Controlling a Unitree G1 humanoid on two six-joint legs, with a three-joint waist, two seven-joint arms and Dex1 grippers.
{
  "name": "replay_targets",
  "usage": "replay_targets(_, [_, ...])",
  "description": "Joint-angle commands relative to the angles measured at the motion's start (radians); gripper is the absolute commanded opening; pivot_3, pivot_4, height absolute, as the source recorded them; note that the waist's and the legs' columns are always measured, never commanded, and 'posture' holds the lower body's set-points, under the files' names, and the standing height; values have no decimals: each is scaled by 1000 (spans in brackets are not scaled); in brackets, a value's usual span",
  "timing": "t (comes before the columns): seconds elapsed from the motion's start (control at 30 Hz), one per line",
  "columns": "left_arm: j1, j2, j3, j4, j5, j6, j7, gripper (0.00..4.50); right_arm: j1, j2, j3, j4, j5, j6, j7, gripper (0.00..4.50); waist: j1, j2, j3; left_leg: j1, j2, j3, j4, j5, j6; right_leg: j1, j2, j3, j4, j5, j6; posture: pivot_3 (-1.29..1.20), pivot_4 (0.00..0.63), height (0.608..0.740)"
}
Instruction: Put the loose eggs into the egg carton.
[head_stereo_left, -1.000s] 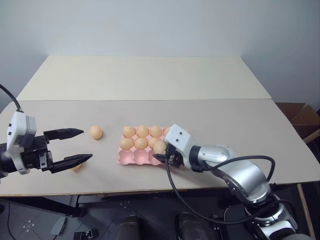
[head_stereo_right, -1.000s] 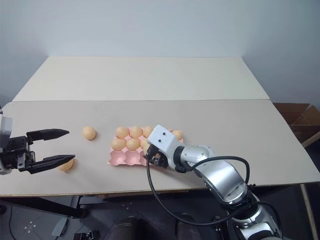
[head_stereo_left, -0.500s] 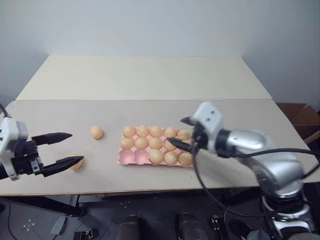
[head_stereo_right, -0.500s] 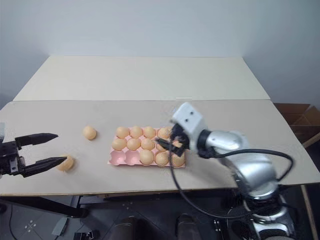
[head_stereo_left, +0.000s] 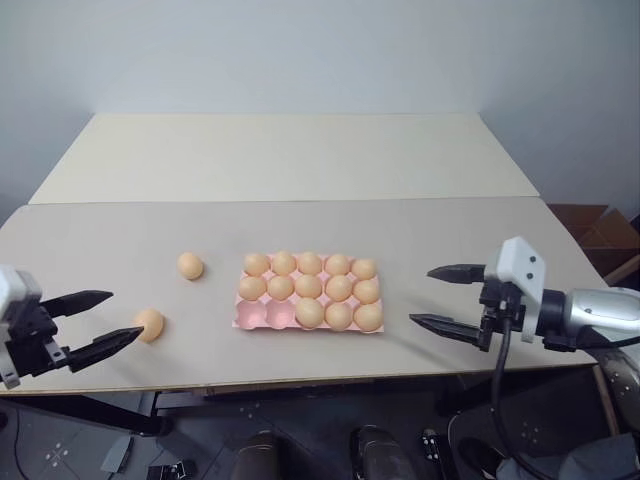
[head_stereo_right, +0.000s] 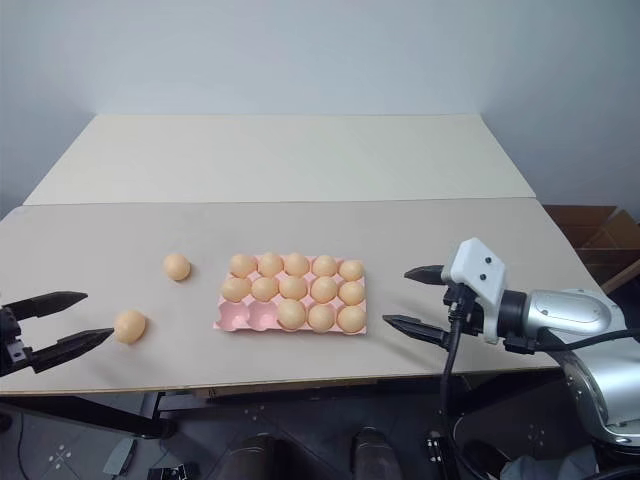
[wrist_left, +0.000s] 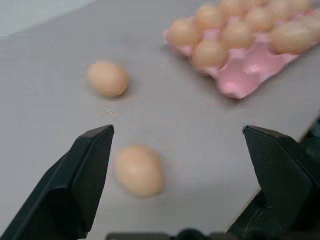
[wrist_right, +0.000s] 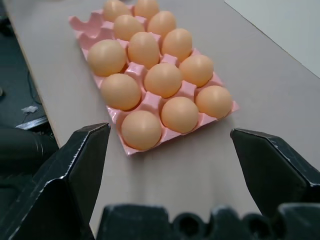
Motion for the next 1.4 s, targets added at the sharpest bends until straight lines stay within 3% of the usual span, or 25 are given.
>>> replay_targets(0.03, [-69, 51, -25, -108, -27, 262, 194, 4500, -33, -19, -21, 22, 6, -57, 13, 4475, 0, 0, 0, 0, 0, 0, 0, 0, 0, 0, 0, 0, 0, 0, 0, 0, 150, 740])
replay_targets(0.1, [-129, 72, -38, -175, -46, 457, 304, 4500, -40, -29, -22, 28, 14, -60, 19, 4475, 1, -1, 0, 0, 0, -1, 0, 0, 0, -1, 0, 0, 1, 1, 1, 0, 150, 740])
replay_targets(0.2, [-323, -23, -15, -297, -92, 799, 464, 4500, -44, -60, -40, 33, 34, -51, 41, 4475, 5, 0, 0, -2, -1, -2, 0, 0, 0, -1, -1, 0, 1, 5, 6, 0, 150, 740])
replay_targets(0.27, [-384, -83, -30, -346, -113, 895, 547, 4500, -49, -75, -45, 39, 43, -48, 50, 4475, 5, 0, 0, -3, -3, -2, 0, 0, 0, -1, -1, 0, 0, 8, 3, 0, 150, 740])
replay_targets(0.5, [-384, -177, -134, -320, -141, 907, 847, 4500, -88, -89, -9, 67, 37, -53, 38, 4475, 1, -2, 1, 0, -2, -4, 0, 0, 0, 0, 0, 1, 1, 10, 1, 0, 150, 740])
replay_targets(0.73, [-472, -204, -216, -231, -154, 907, 946, 4500, -47, -77, -21, 22, 46, -52, 7, 4475, 12, -2, 1, -2, -4, -4, 0, 0, 0, 0, -1, 1, -1, 10, 1, 0, 150, 740])
replay_targets(0.83, [-523, -234, -268, -150, -122, 907, 971, 3891, -41, -71, -39, 4, 67, -40, -11, 4500, 16, -2, 1, -2, -4, -4, 0, 0, 0, 0, -1, 1, -1, 10, 1, 0, 150, 740])
replay_targets(0.97, [-565, -236, -339, -88, -87, 907, 985, 2519, -50, -70, -52, -4, 70, -29, -49, 4500, 20, -2, 1, -1, -4, -4, 0, 0, 0, 0, -1, 1, -1, 10, 1, 0, 150, 740])
replay_targets(1.07, [-594, -227, -343, -101, -78, 907, 973, 1754, -50, -70, -64, -8, 82, -14, -80, 4500, 21, -2, 1, -2, -4, -4, 0, 0, 0, 0, -1, 1, 0, 10, 1, 0, 150, 740])
replay_targets(1.17, [-617, -188, -361, -152, -73, 878, 923, 1754, -39, -68, -71, -16, 91, -13, -99, 4500, 21, -3, 1, -3, -4, -4, 0, 0, 0, 0, -1, 1, -1, 10, 1, 0, 150, 740])
replay_targets(1.23, [-583, -126, -394, -209, -79, 759, 818, 1754, -32, -66, -62, -19, 83, -22, -110, 4500, 21, -3, 1, -3, -4, -4, 0, 0, 0, -1, -1, 1, -1, 10, 1, 0, 150, 740])
replay_targets(1.4, [-530, -3, -478, -251, -84, 416, 444, 1754, -32, -49, -30, -26, 74, -28, -146, 4500, 22, -3, 1, -2, -4, -2, 0, 0, 0, -1, -2, 2, -1, 9, -2, 0, 150, 740])
